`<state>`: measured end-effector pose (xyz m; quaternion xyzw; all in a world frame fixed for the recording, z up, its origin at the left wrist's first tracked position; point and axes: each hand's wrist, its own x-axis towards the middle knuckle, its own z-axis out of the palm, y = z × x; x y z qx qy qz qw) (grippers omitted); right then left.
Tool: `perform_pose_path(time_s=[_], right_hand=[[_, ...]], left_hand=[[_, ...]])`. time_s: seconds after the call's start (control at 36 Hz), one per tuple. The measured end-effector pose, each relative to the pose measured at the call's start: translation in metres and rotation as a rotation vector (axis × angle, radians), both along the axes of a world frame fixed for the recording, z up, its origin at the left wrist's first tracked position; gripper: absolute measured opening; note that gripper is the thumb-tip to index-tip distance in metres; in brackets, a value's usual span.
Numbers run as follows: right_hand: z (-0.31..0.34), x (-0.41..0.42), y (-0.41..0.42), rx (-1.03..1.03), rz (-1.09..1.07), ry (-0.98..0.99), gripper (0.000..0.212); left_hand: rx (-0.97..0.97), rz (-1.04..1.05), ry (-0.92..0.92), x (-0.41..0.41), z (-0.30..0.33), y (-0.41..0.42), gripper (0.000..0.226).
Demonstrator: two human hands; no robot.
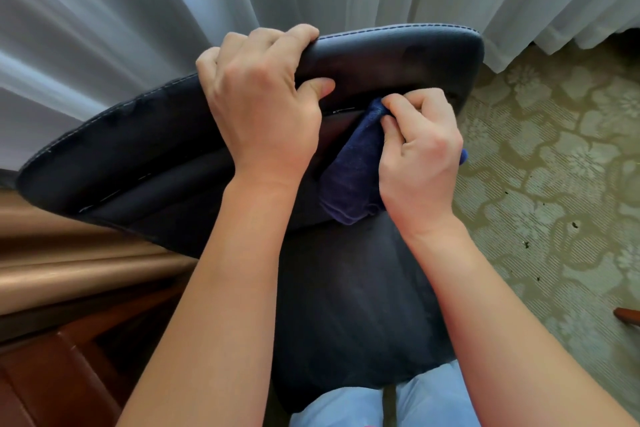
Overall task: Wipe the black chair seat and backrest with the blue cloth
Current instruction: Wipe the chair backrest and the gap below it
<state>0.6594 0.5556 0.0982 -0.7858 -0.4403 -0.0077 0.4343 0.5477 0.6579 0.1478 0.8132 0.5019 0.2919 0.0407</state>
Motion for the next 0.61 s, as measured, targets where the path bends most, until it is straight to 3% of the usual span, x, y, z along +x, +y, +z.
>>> perform_pose_path(time_s=[0.47, 0.61], right_hand=[[0.007, -0.047, 0.024, -0.042, 0.215, -0.007, 0.015], [0.008, -0.032, 0.006, 0.105, 0.256, 0.089, 0.015]], left_hand=[[-0.054, -0.006, -0.004, -0.001, 0.004, 0.006, 0.046], [-0.056, -0.015, 0.028, -0.002, 0.007, 0.004, 0.047]])
